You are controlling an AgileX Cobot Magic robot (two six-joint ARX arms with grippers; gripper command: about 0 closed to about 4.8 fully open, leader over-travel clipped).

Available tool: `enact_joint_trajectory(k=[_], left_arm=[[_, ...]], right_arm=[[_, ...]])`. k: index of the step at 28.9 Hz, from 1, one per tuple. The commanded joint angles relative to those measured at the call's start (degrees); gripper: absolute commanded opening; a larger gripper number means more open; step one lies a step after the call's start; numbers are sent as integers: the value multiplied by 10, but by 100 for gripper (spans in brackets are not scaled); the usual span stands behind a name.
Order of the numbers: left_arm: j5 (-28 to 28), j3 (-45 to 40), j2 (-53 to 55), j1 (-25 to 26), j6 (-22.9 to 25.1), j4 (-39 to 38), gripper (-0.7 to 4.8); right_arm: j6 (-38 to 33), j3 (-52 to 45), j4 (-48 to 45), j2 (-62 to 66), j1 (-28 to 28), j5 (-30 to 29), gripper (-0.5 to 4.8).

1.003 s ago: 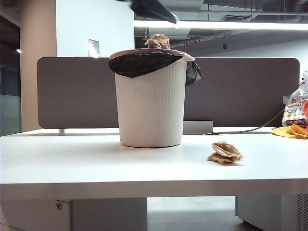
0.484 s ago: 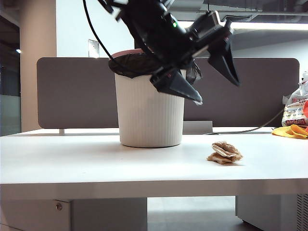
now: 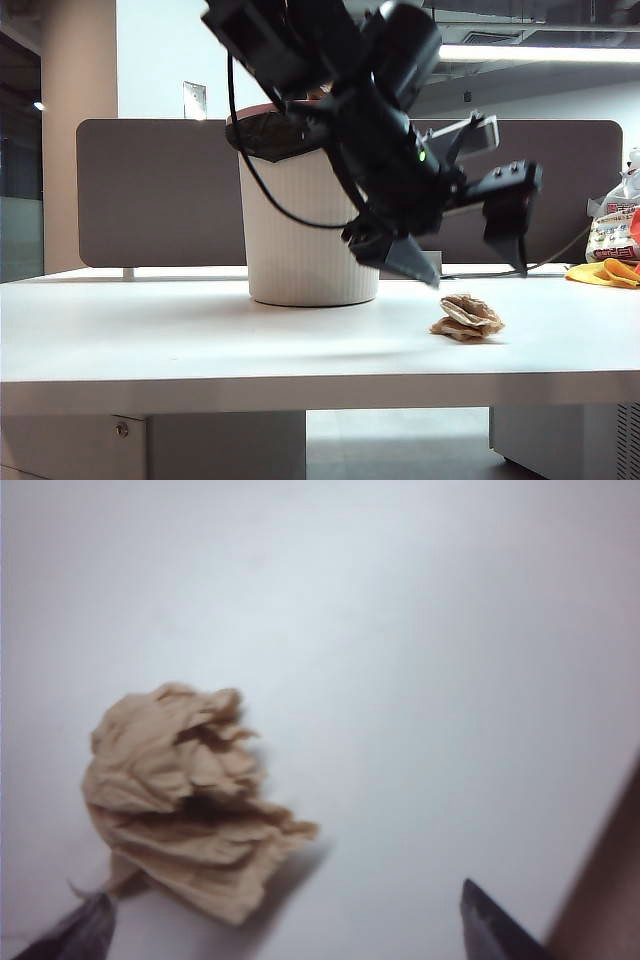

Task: Pick up all the trash on the table and put it in the trash can.

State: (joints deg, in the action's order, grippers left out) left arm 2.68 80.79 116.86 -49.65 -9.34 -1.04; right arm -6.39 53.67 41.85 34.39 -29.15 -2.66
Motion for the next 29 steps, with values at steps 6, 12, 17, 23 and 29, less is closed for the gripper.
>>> enact_joint_trajectory(k=[6,12,17,23,29], left_arm=[[-17,2,30,-1,-17,76,479],[-51,2,44,0,-18,100,479],[-51,2,59,4,-16,99,479],[-52,3,66,8,-16,104,479],[-54,6,78,12,-17,115,479]], right_arm=[[0,2,-7,-1,0,-20,-4],[5,2,-10,0,0,-20,-4],[5,2,-18,-1,0,-20,-4],[5,2,-18,-1,0,-22,-4],[5,2,-18,-1,0,-23,-4]])
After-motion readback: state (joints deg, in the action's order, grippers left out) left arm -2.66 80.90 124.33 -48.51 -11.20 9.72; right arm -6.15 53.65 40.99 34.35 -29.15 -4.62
